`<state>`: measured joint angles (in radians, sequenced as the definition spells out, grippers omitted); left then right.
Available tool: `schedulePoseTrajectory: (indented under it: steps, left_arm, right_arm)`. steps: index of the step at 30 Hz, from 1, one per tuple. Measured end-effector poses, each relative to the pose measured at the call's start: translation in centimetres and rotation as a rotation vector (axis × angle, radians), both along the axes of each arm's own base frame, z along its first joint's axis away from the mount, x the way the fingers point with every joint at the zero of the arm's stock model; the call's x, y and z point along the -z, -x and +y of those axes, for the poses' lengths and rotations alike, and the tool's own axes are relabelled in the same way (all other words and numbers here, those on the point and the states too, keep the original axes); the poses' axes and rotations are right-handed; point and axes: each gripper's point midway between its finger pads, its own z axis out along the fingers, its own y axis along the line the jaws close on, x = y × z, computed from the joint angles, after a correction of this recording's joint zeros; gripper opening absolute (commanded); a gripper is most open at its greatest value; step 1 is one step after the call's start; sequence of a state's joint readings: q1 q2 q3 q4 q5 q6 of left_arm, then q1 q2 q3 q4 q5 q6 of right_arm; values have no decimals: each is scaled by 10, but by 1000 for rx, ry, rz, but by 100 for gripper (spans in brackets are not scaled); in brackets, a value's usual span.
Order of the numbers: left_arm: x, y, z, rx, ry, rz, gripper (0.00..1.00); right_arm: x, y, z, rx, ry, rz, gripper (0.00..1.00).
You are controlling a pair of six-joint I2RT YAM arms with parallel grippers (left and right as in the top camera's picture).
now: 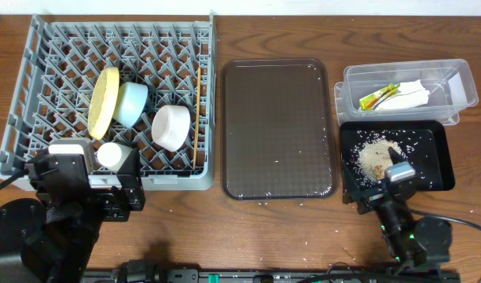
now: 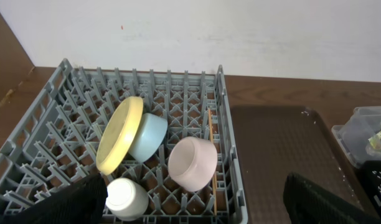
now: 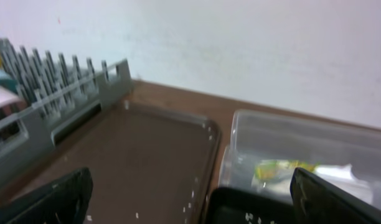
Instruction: Sort waste into correct bins and load items into the dishwasher
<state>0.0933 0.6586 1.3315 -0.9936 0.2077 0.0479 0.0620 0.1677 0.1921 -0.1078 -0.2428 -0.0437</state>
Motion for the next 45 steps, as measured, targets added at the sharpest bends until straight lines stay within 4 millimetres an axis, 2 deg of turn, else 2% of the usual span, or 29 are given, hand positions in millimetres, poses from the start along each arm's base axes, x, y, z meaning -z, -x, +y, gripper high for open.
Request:
schedulePoseTrajectory:
  steps: [7,11,18,45]
  left_arm:
    - [0,0,0,0,0,0,91]
    - [0,0,0,0,0,1,91]
    - [0,0,0,0,0,0,91]
    - [0,0,0,0,0,1,91]
  right_arm:
    - [34,-1,0,1,-14,-51,99]
    - [25,1,-1,5,-17,-91,99]
    - [41,1,-1,9,-14,-25,99]
    - [41,1,-1,9,-14,-25,99]
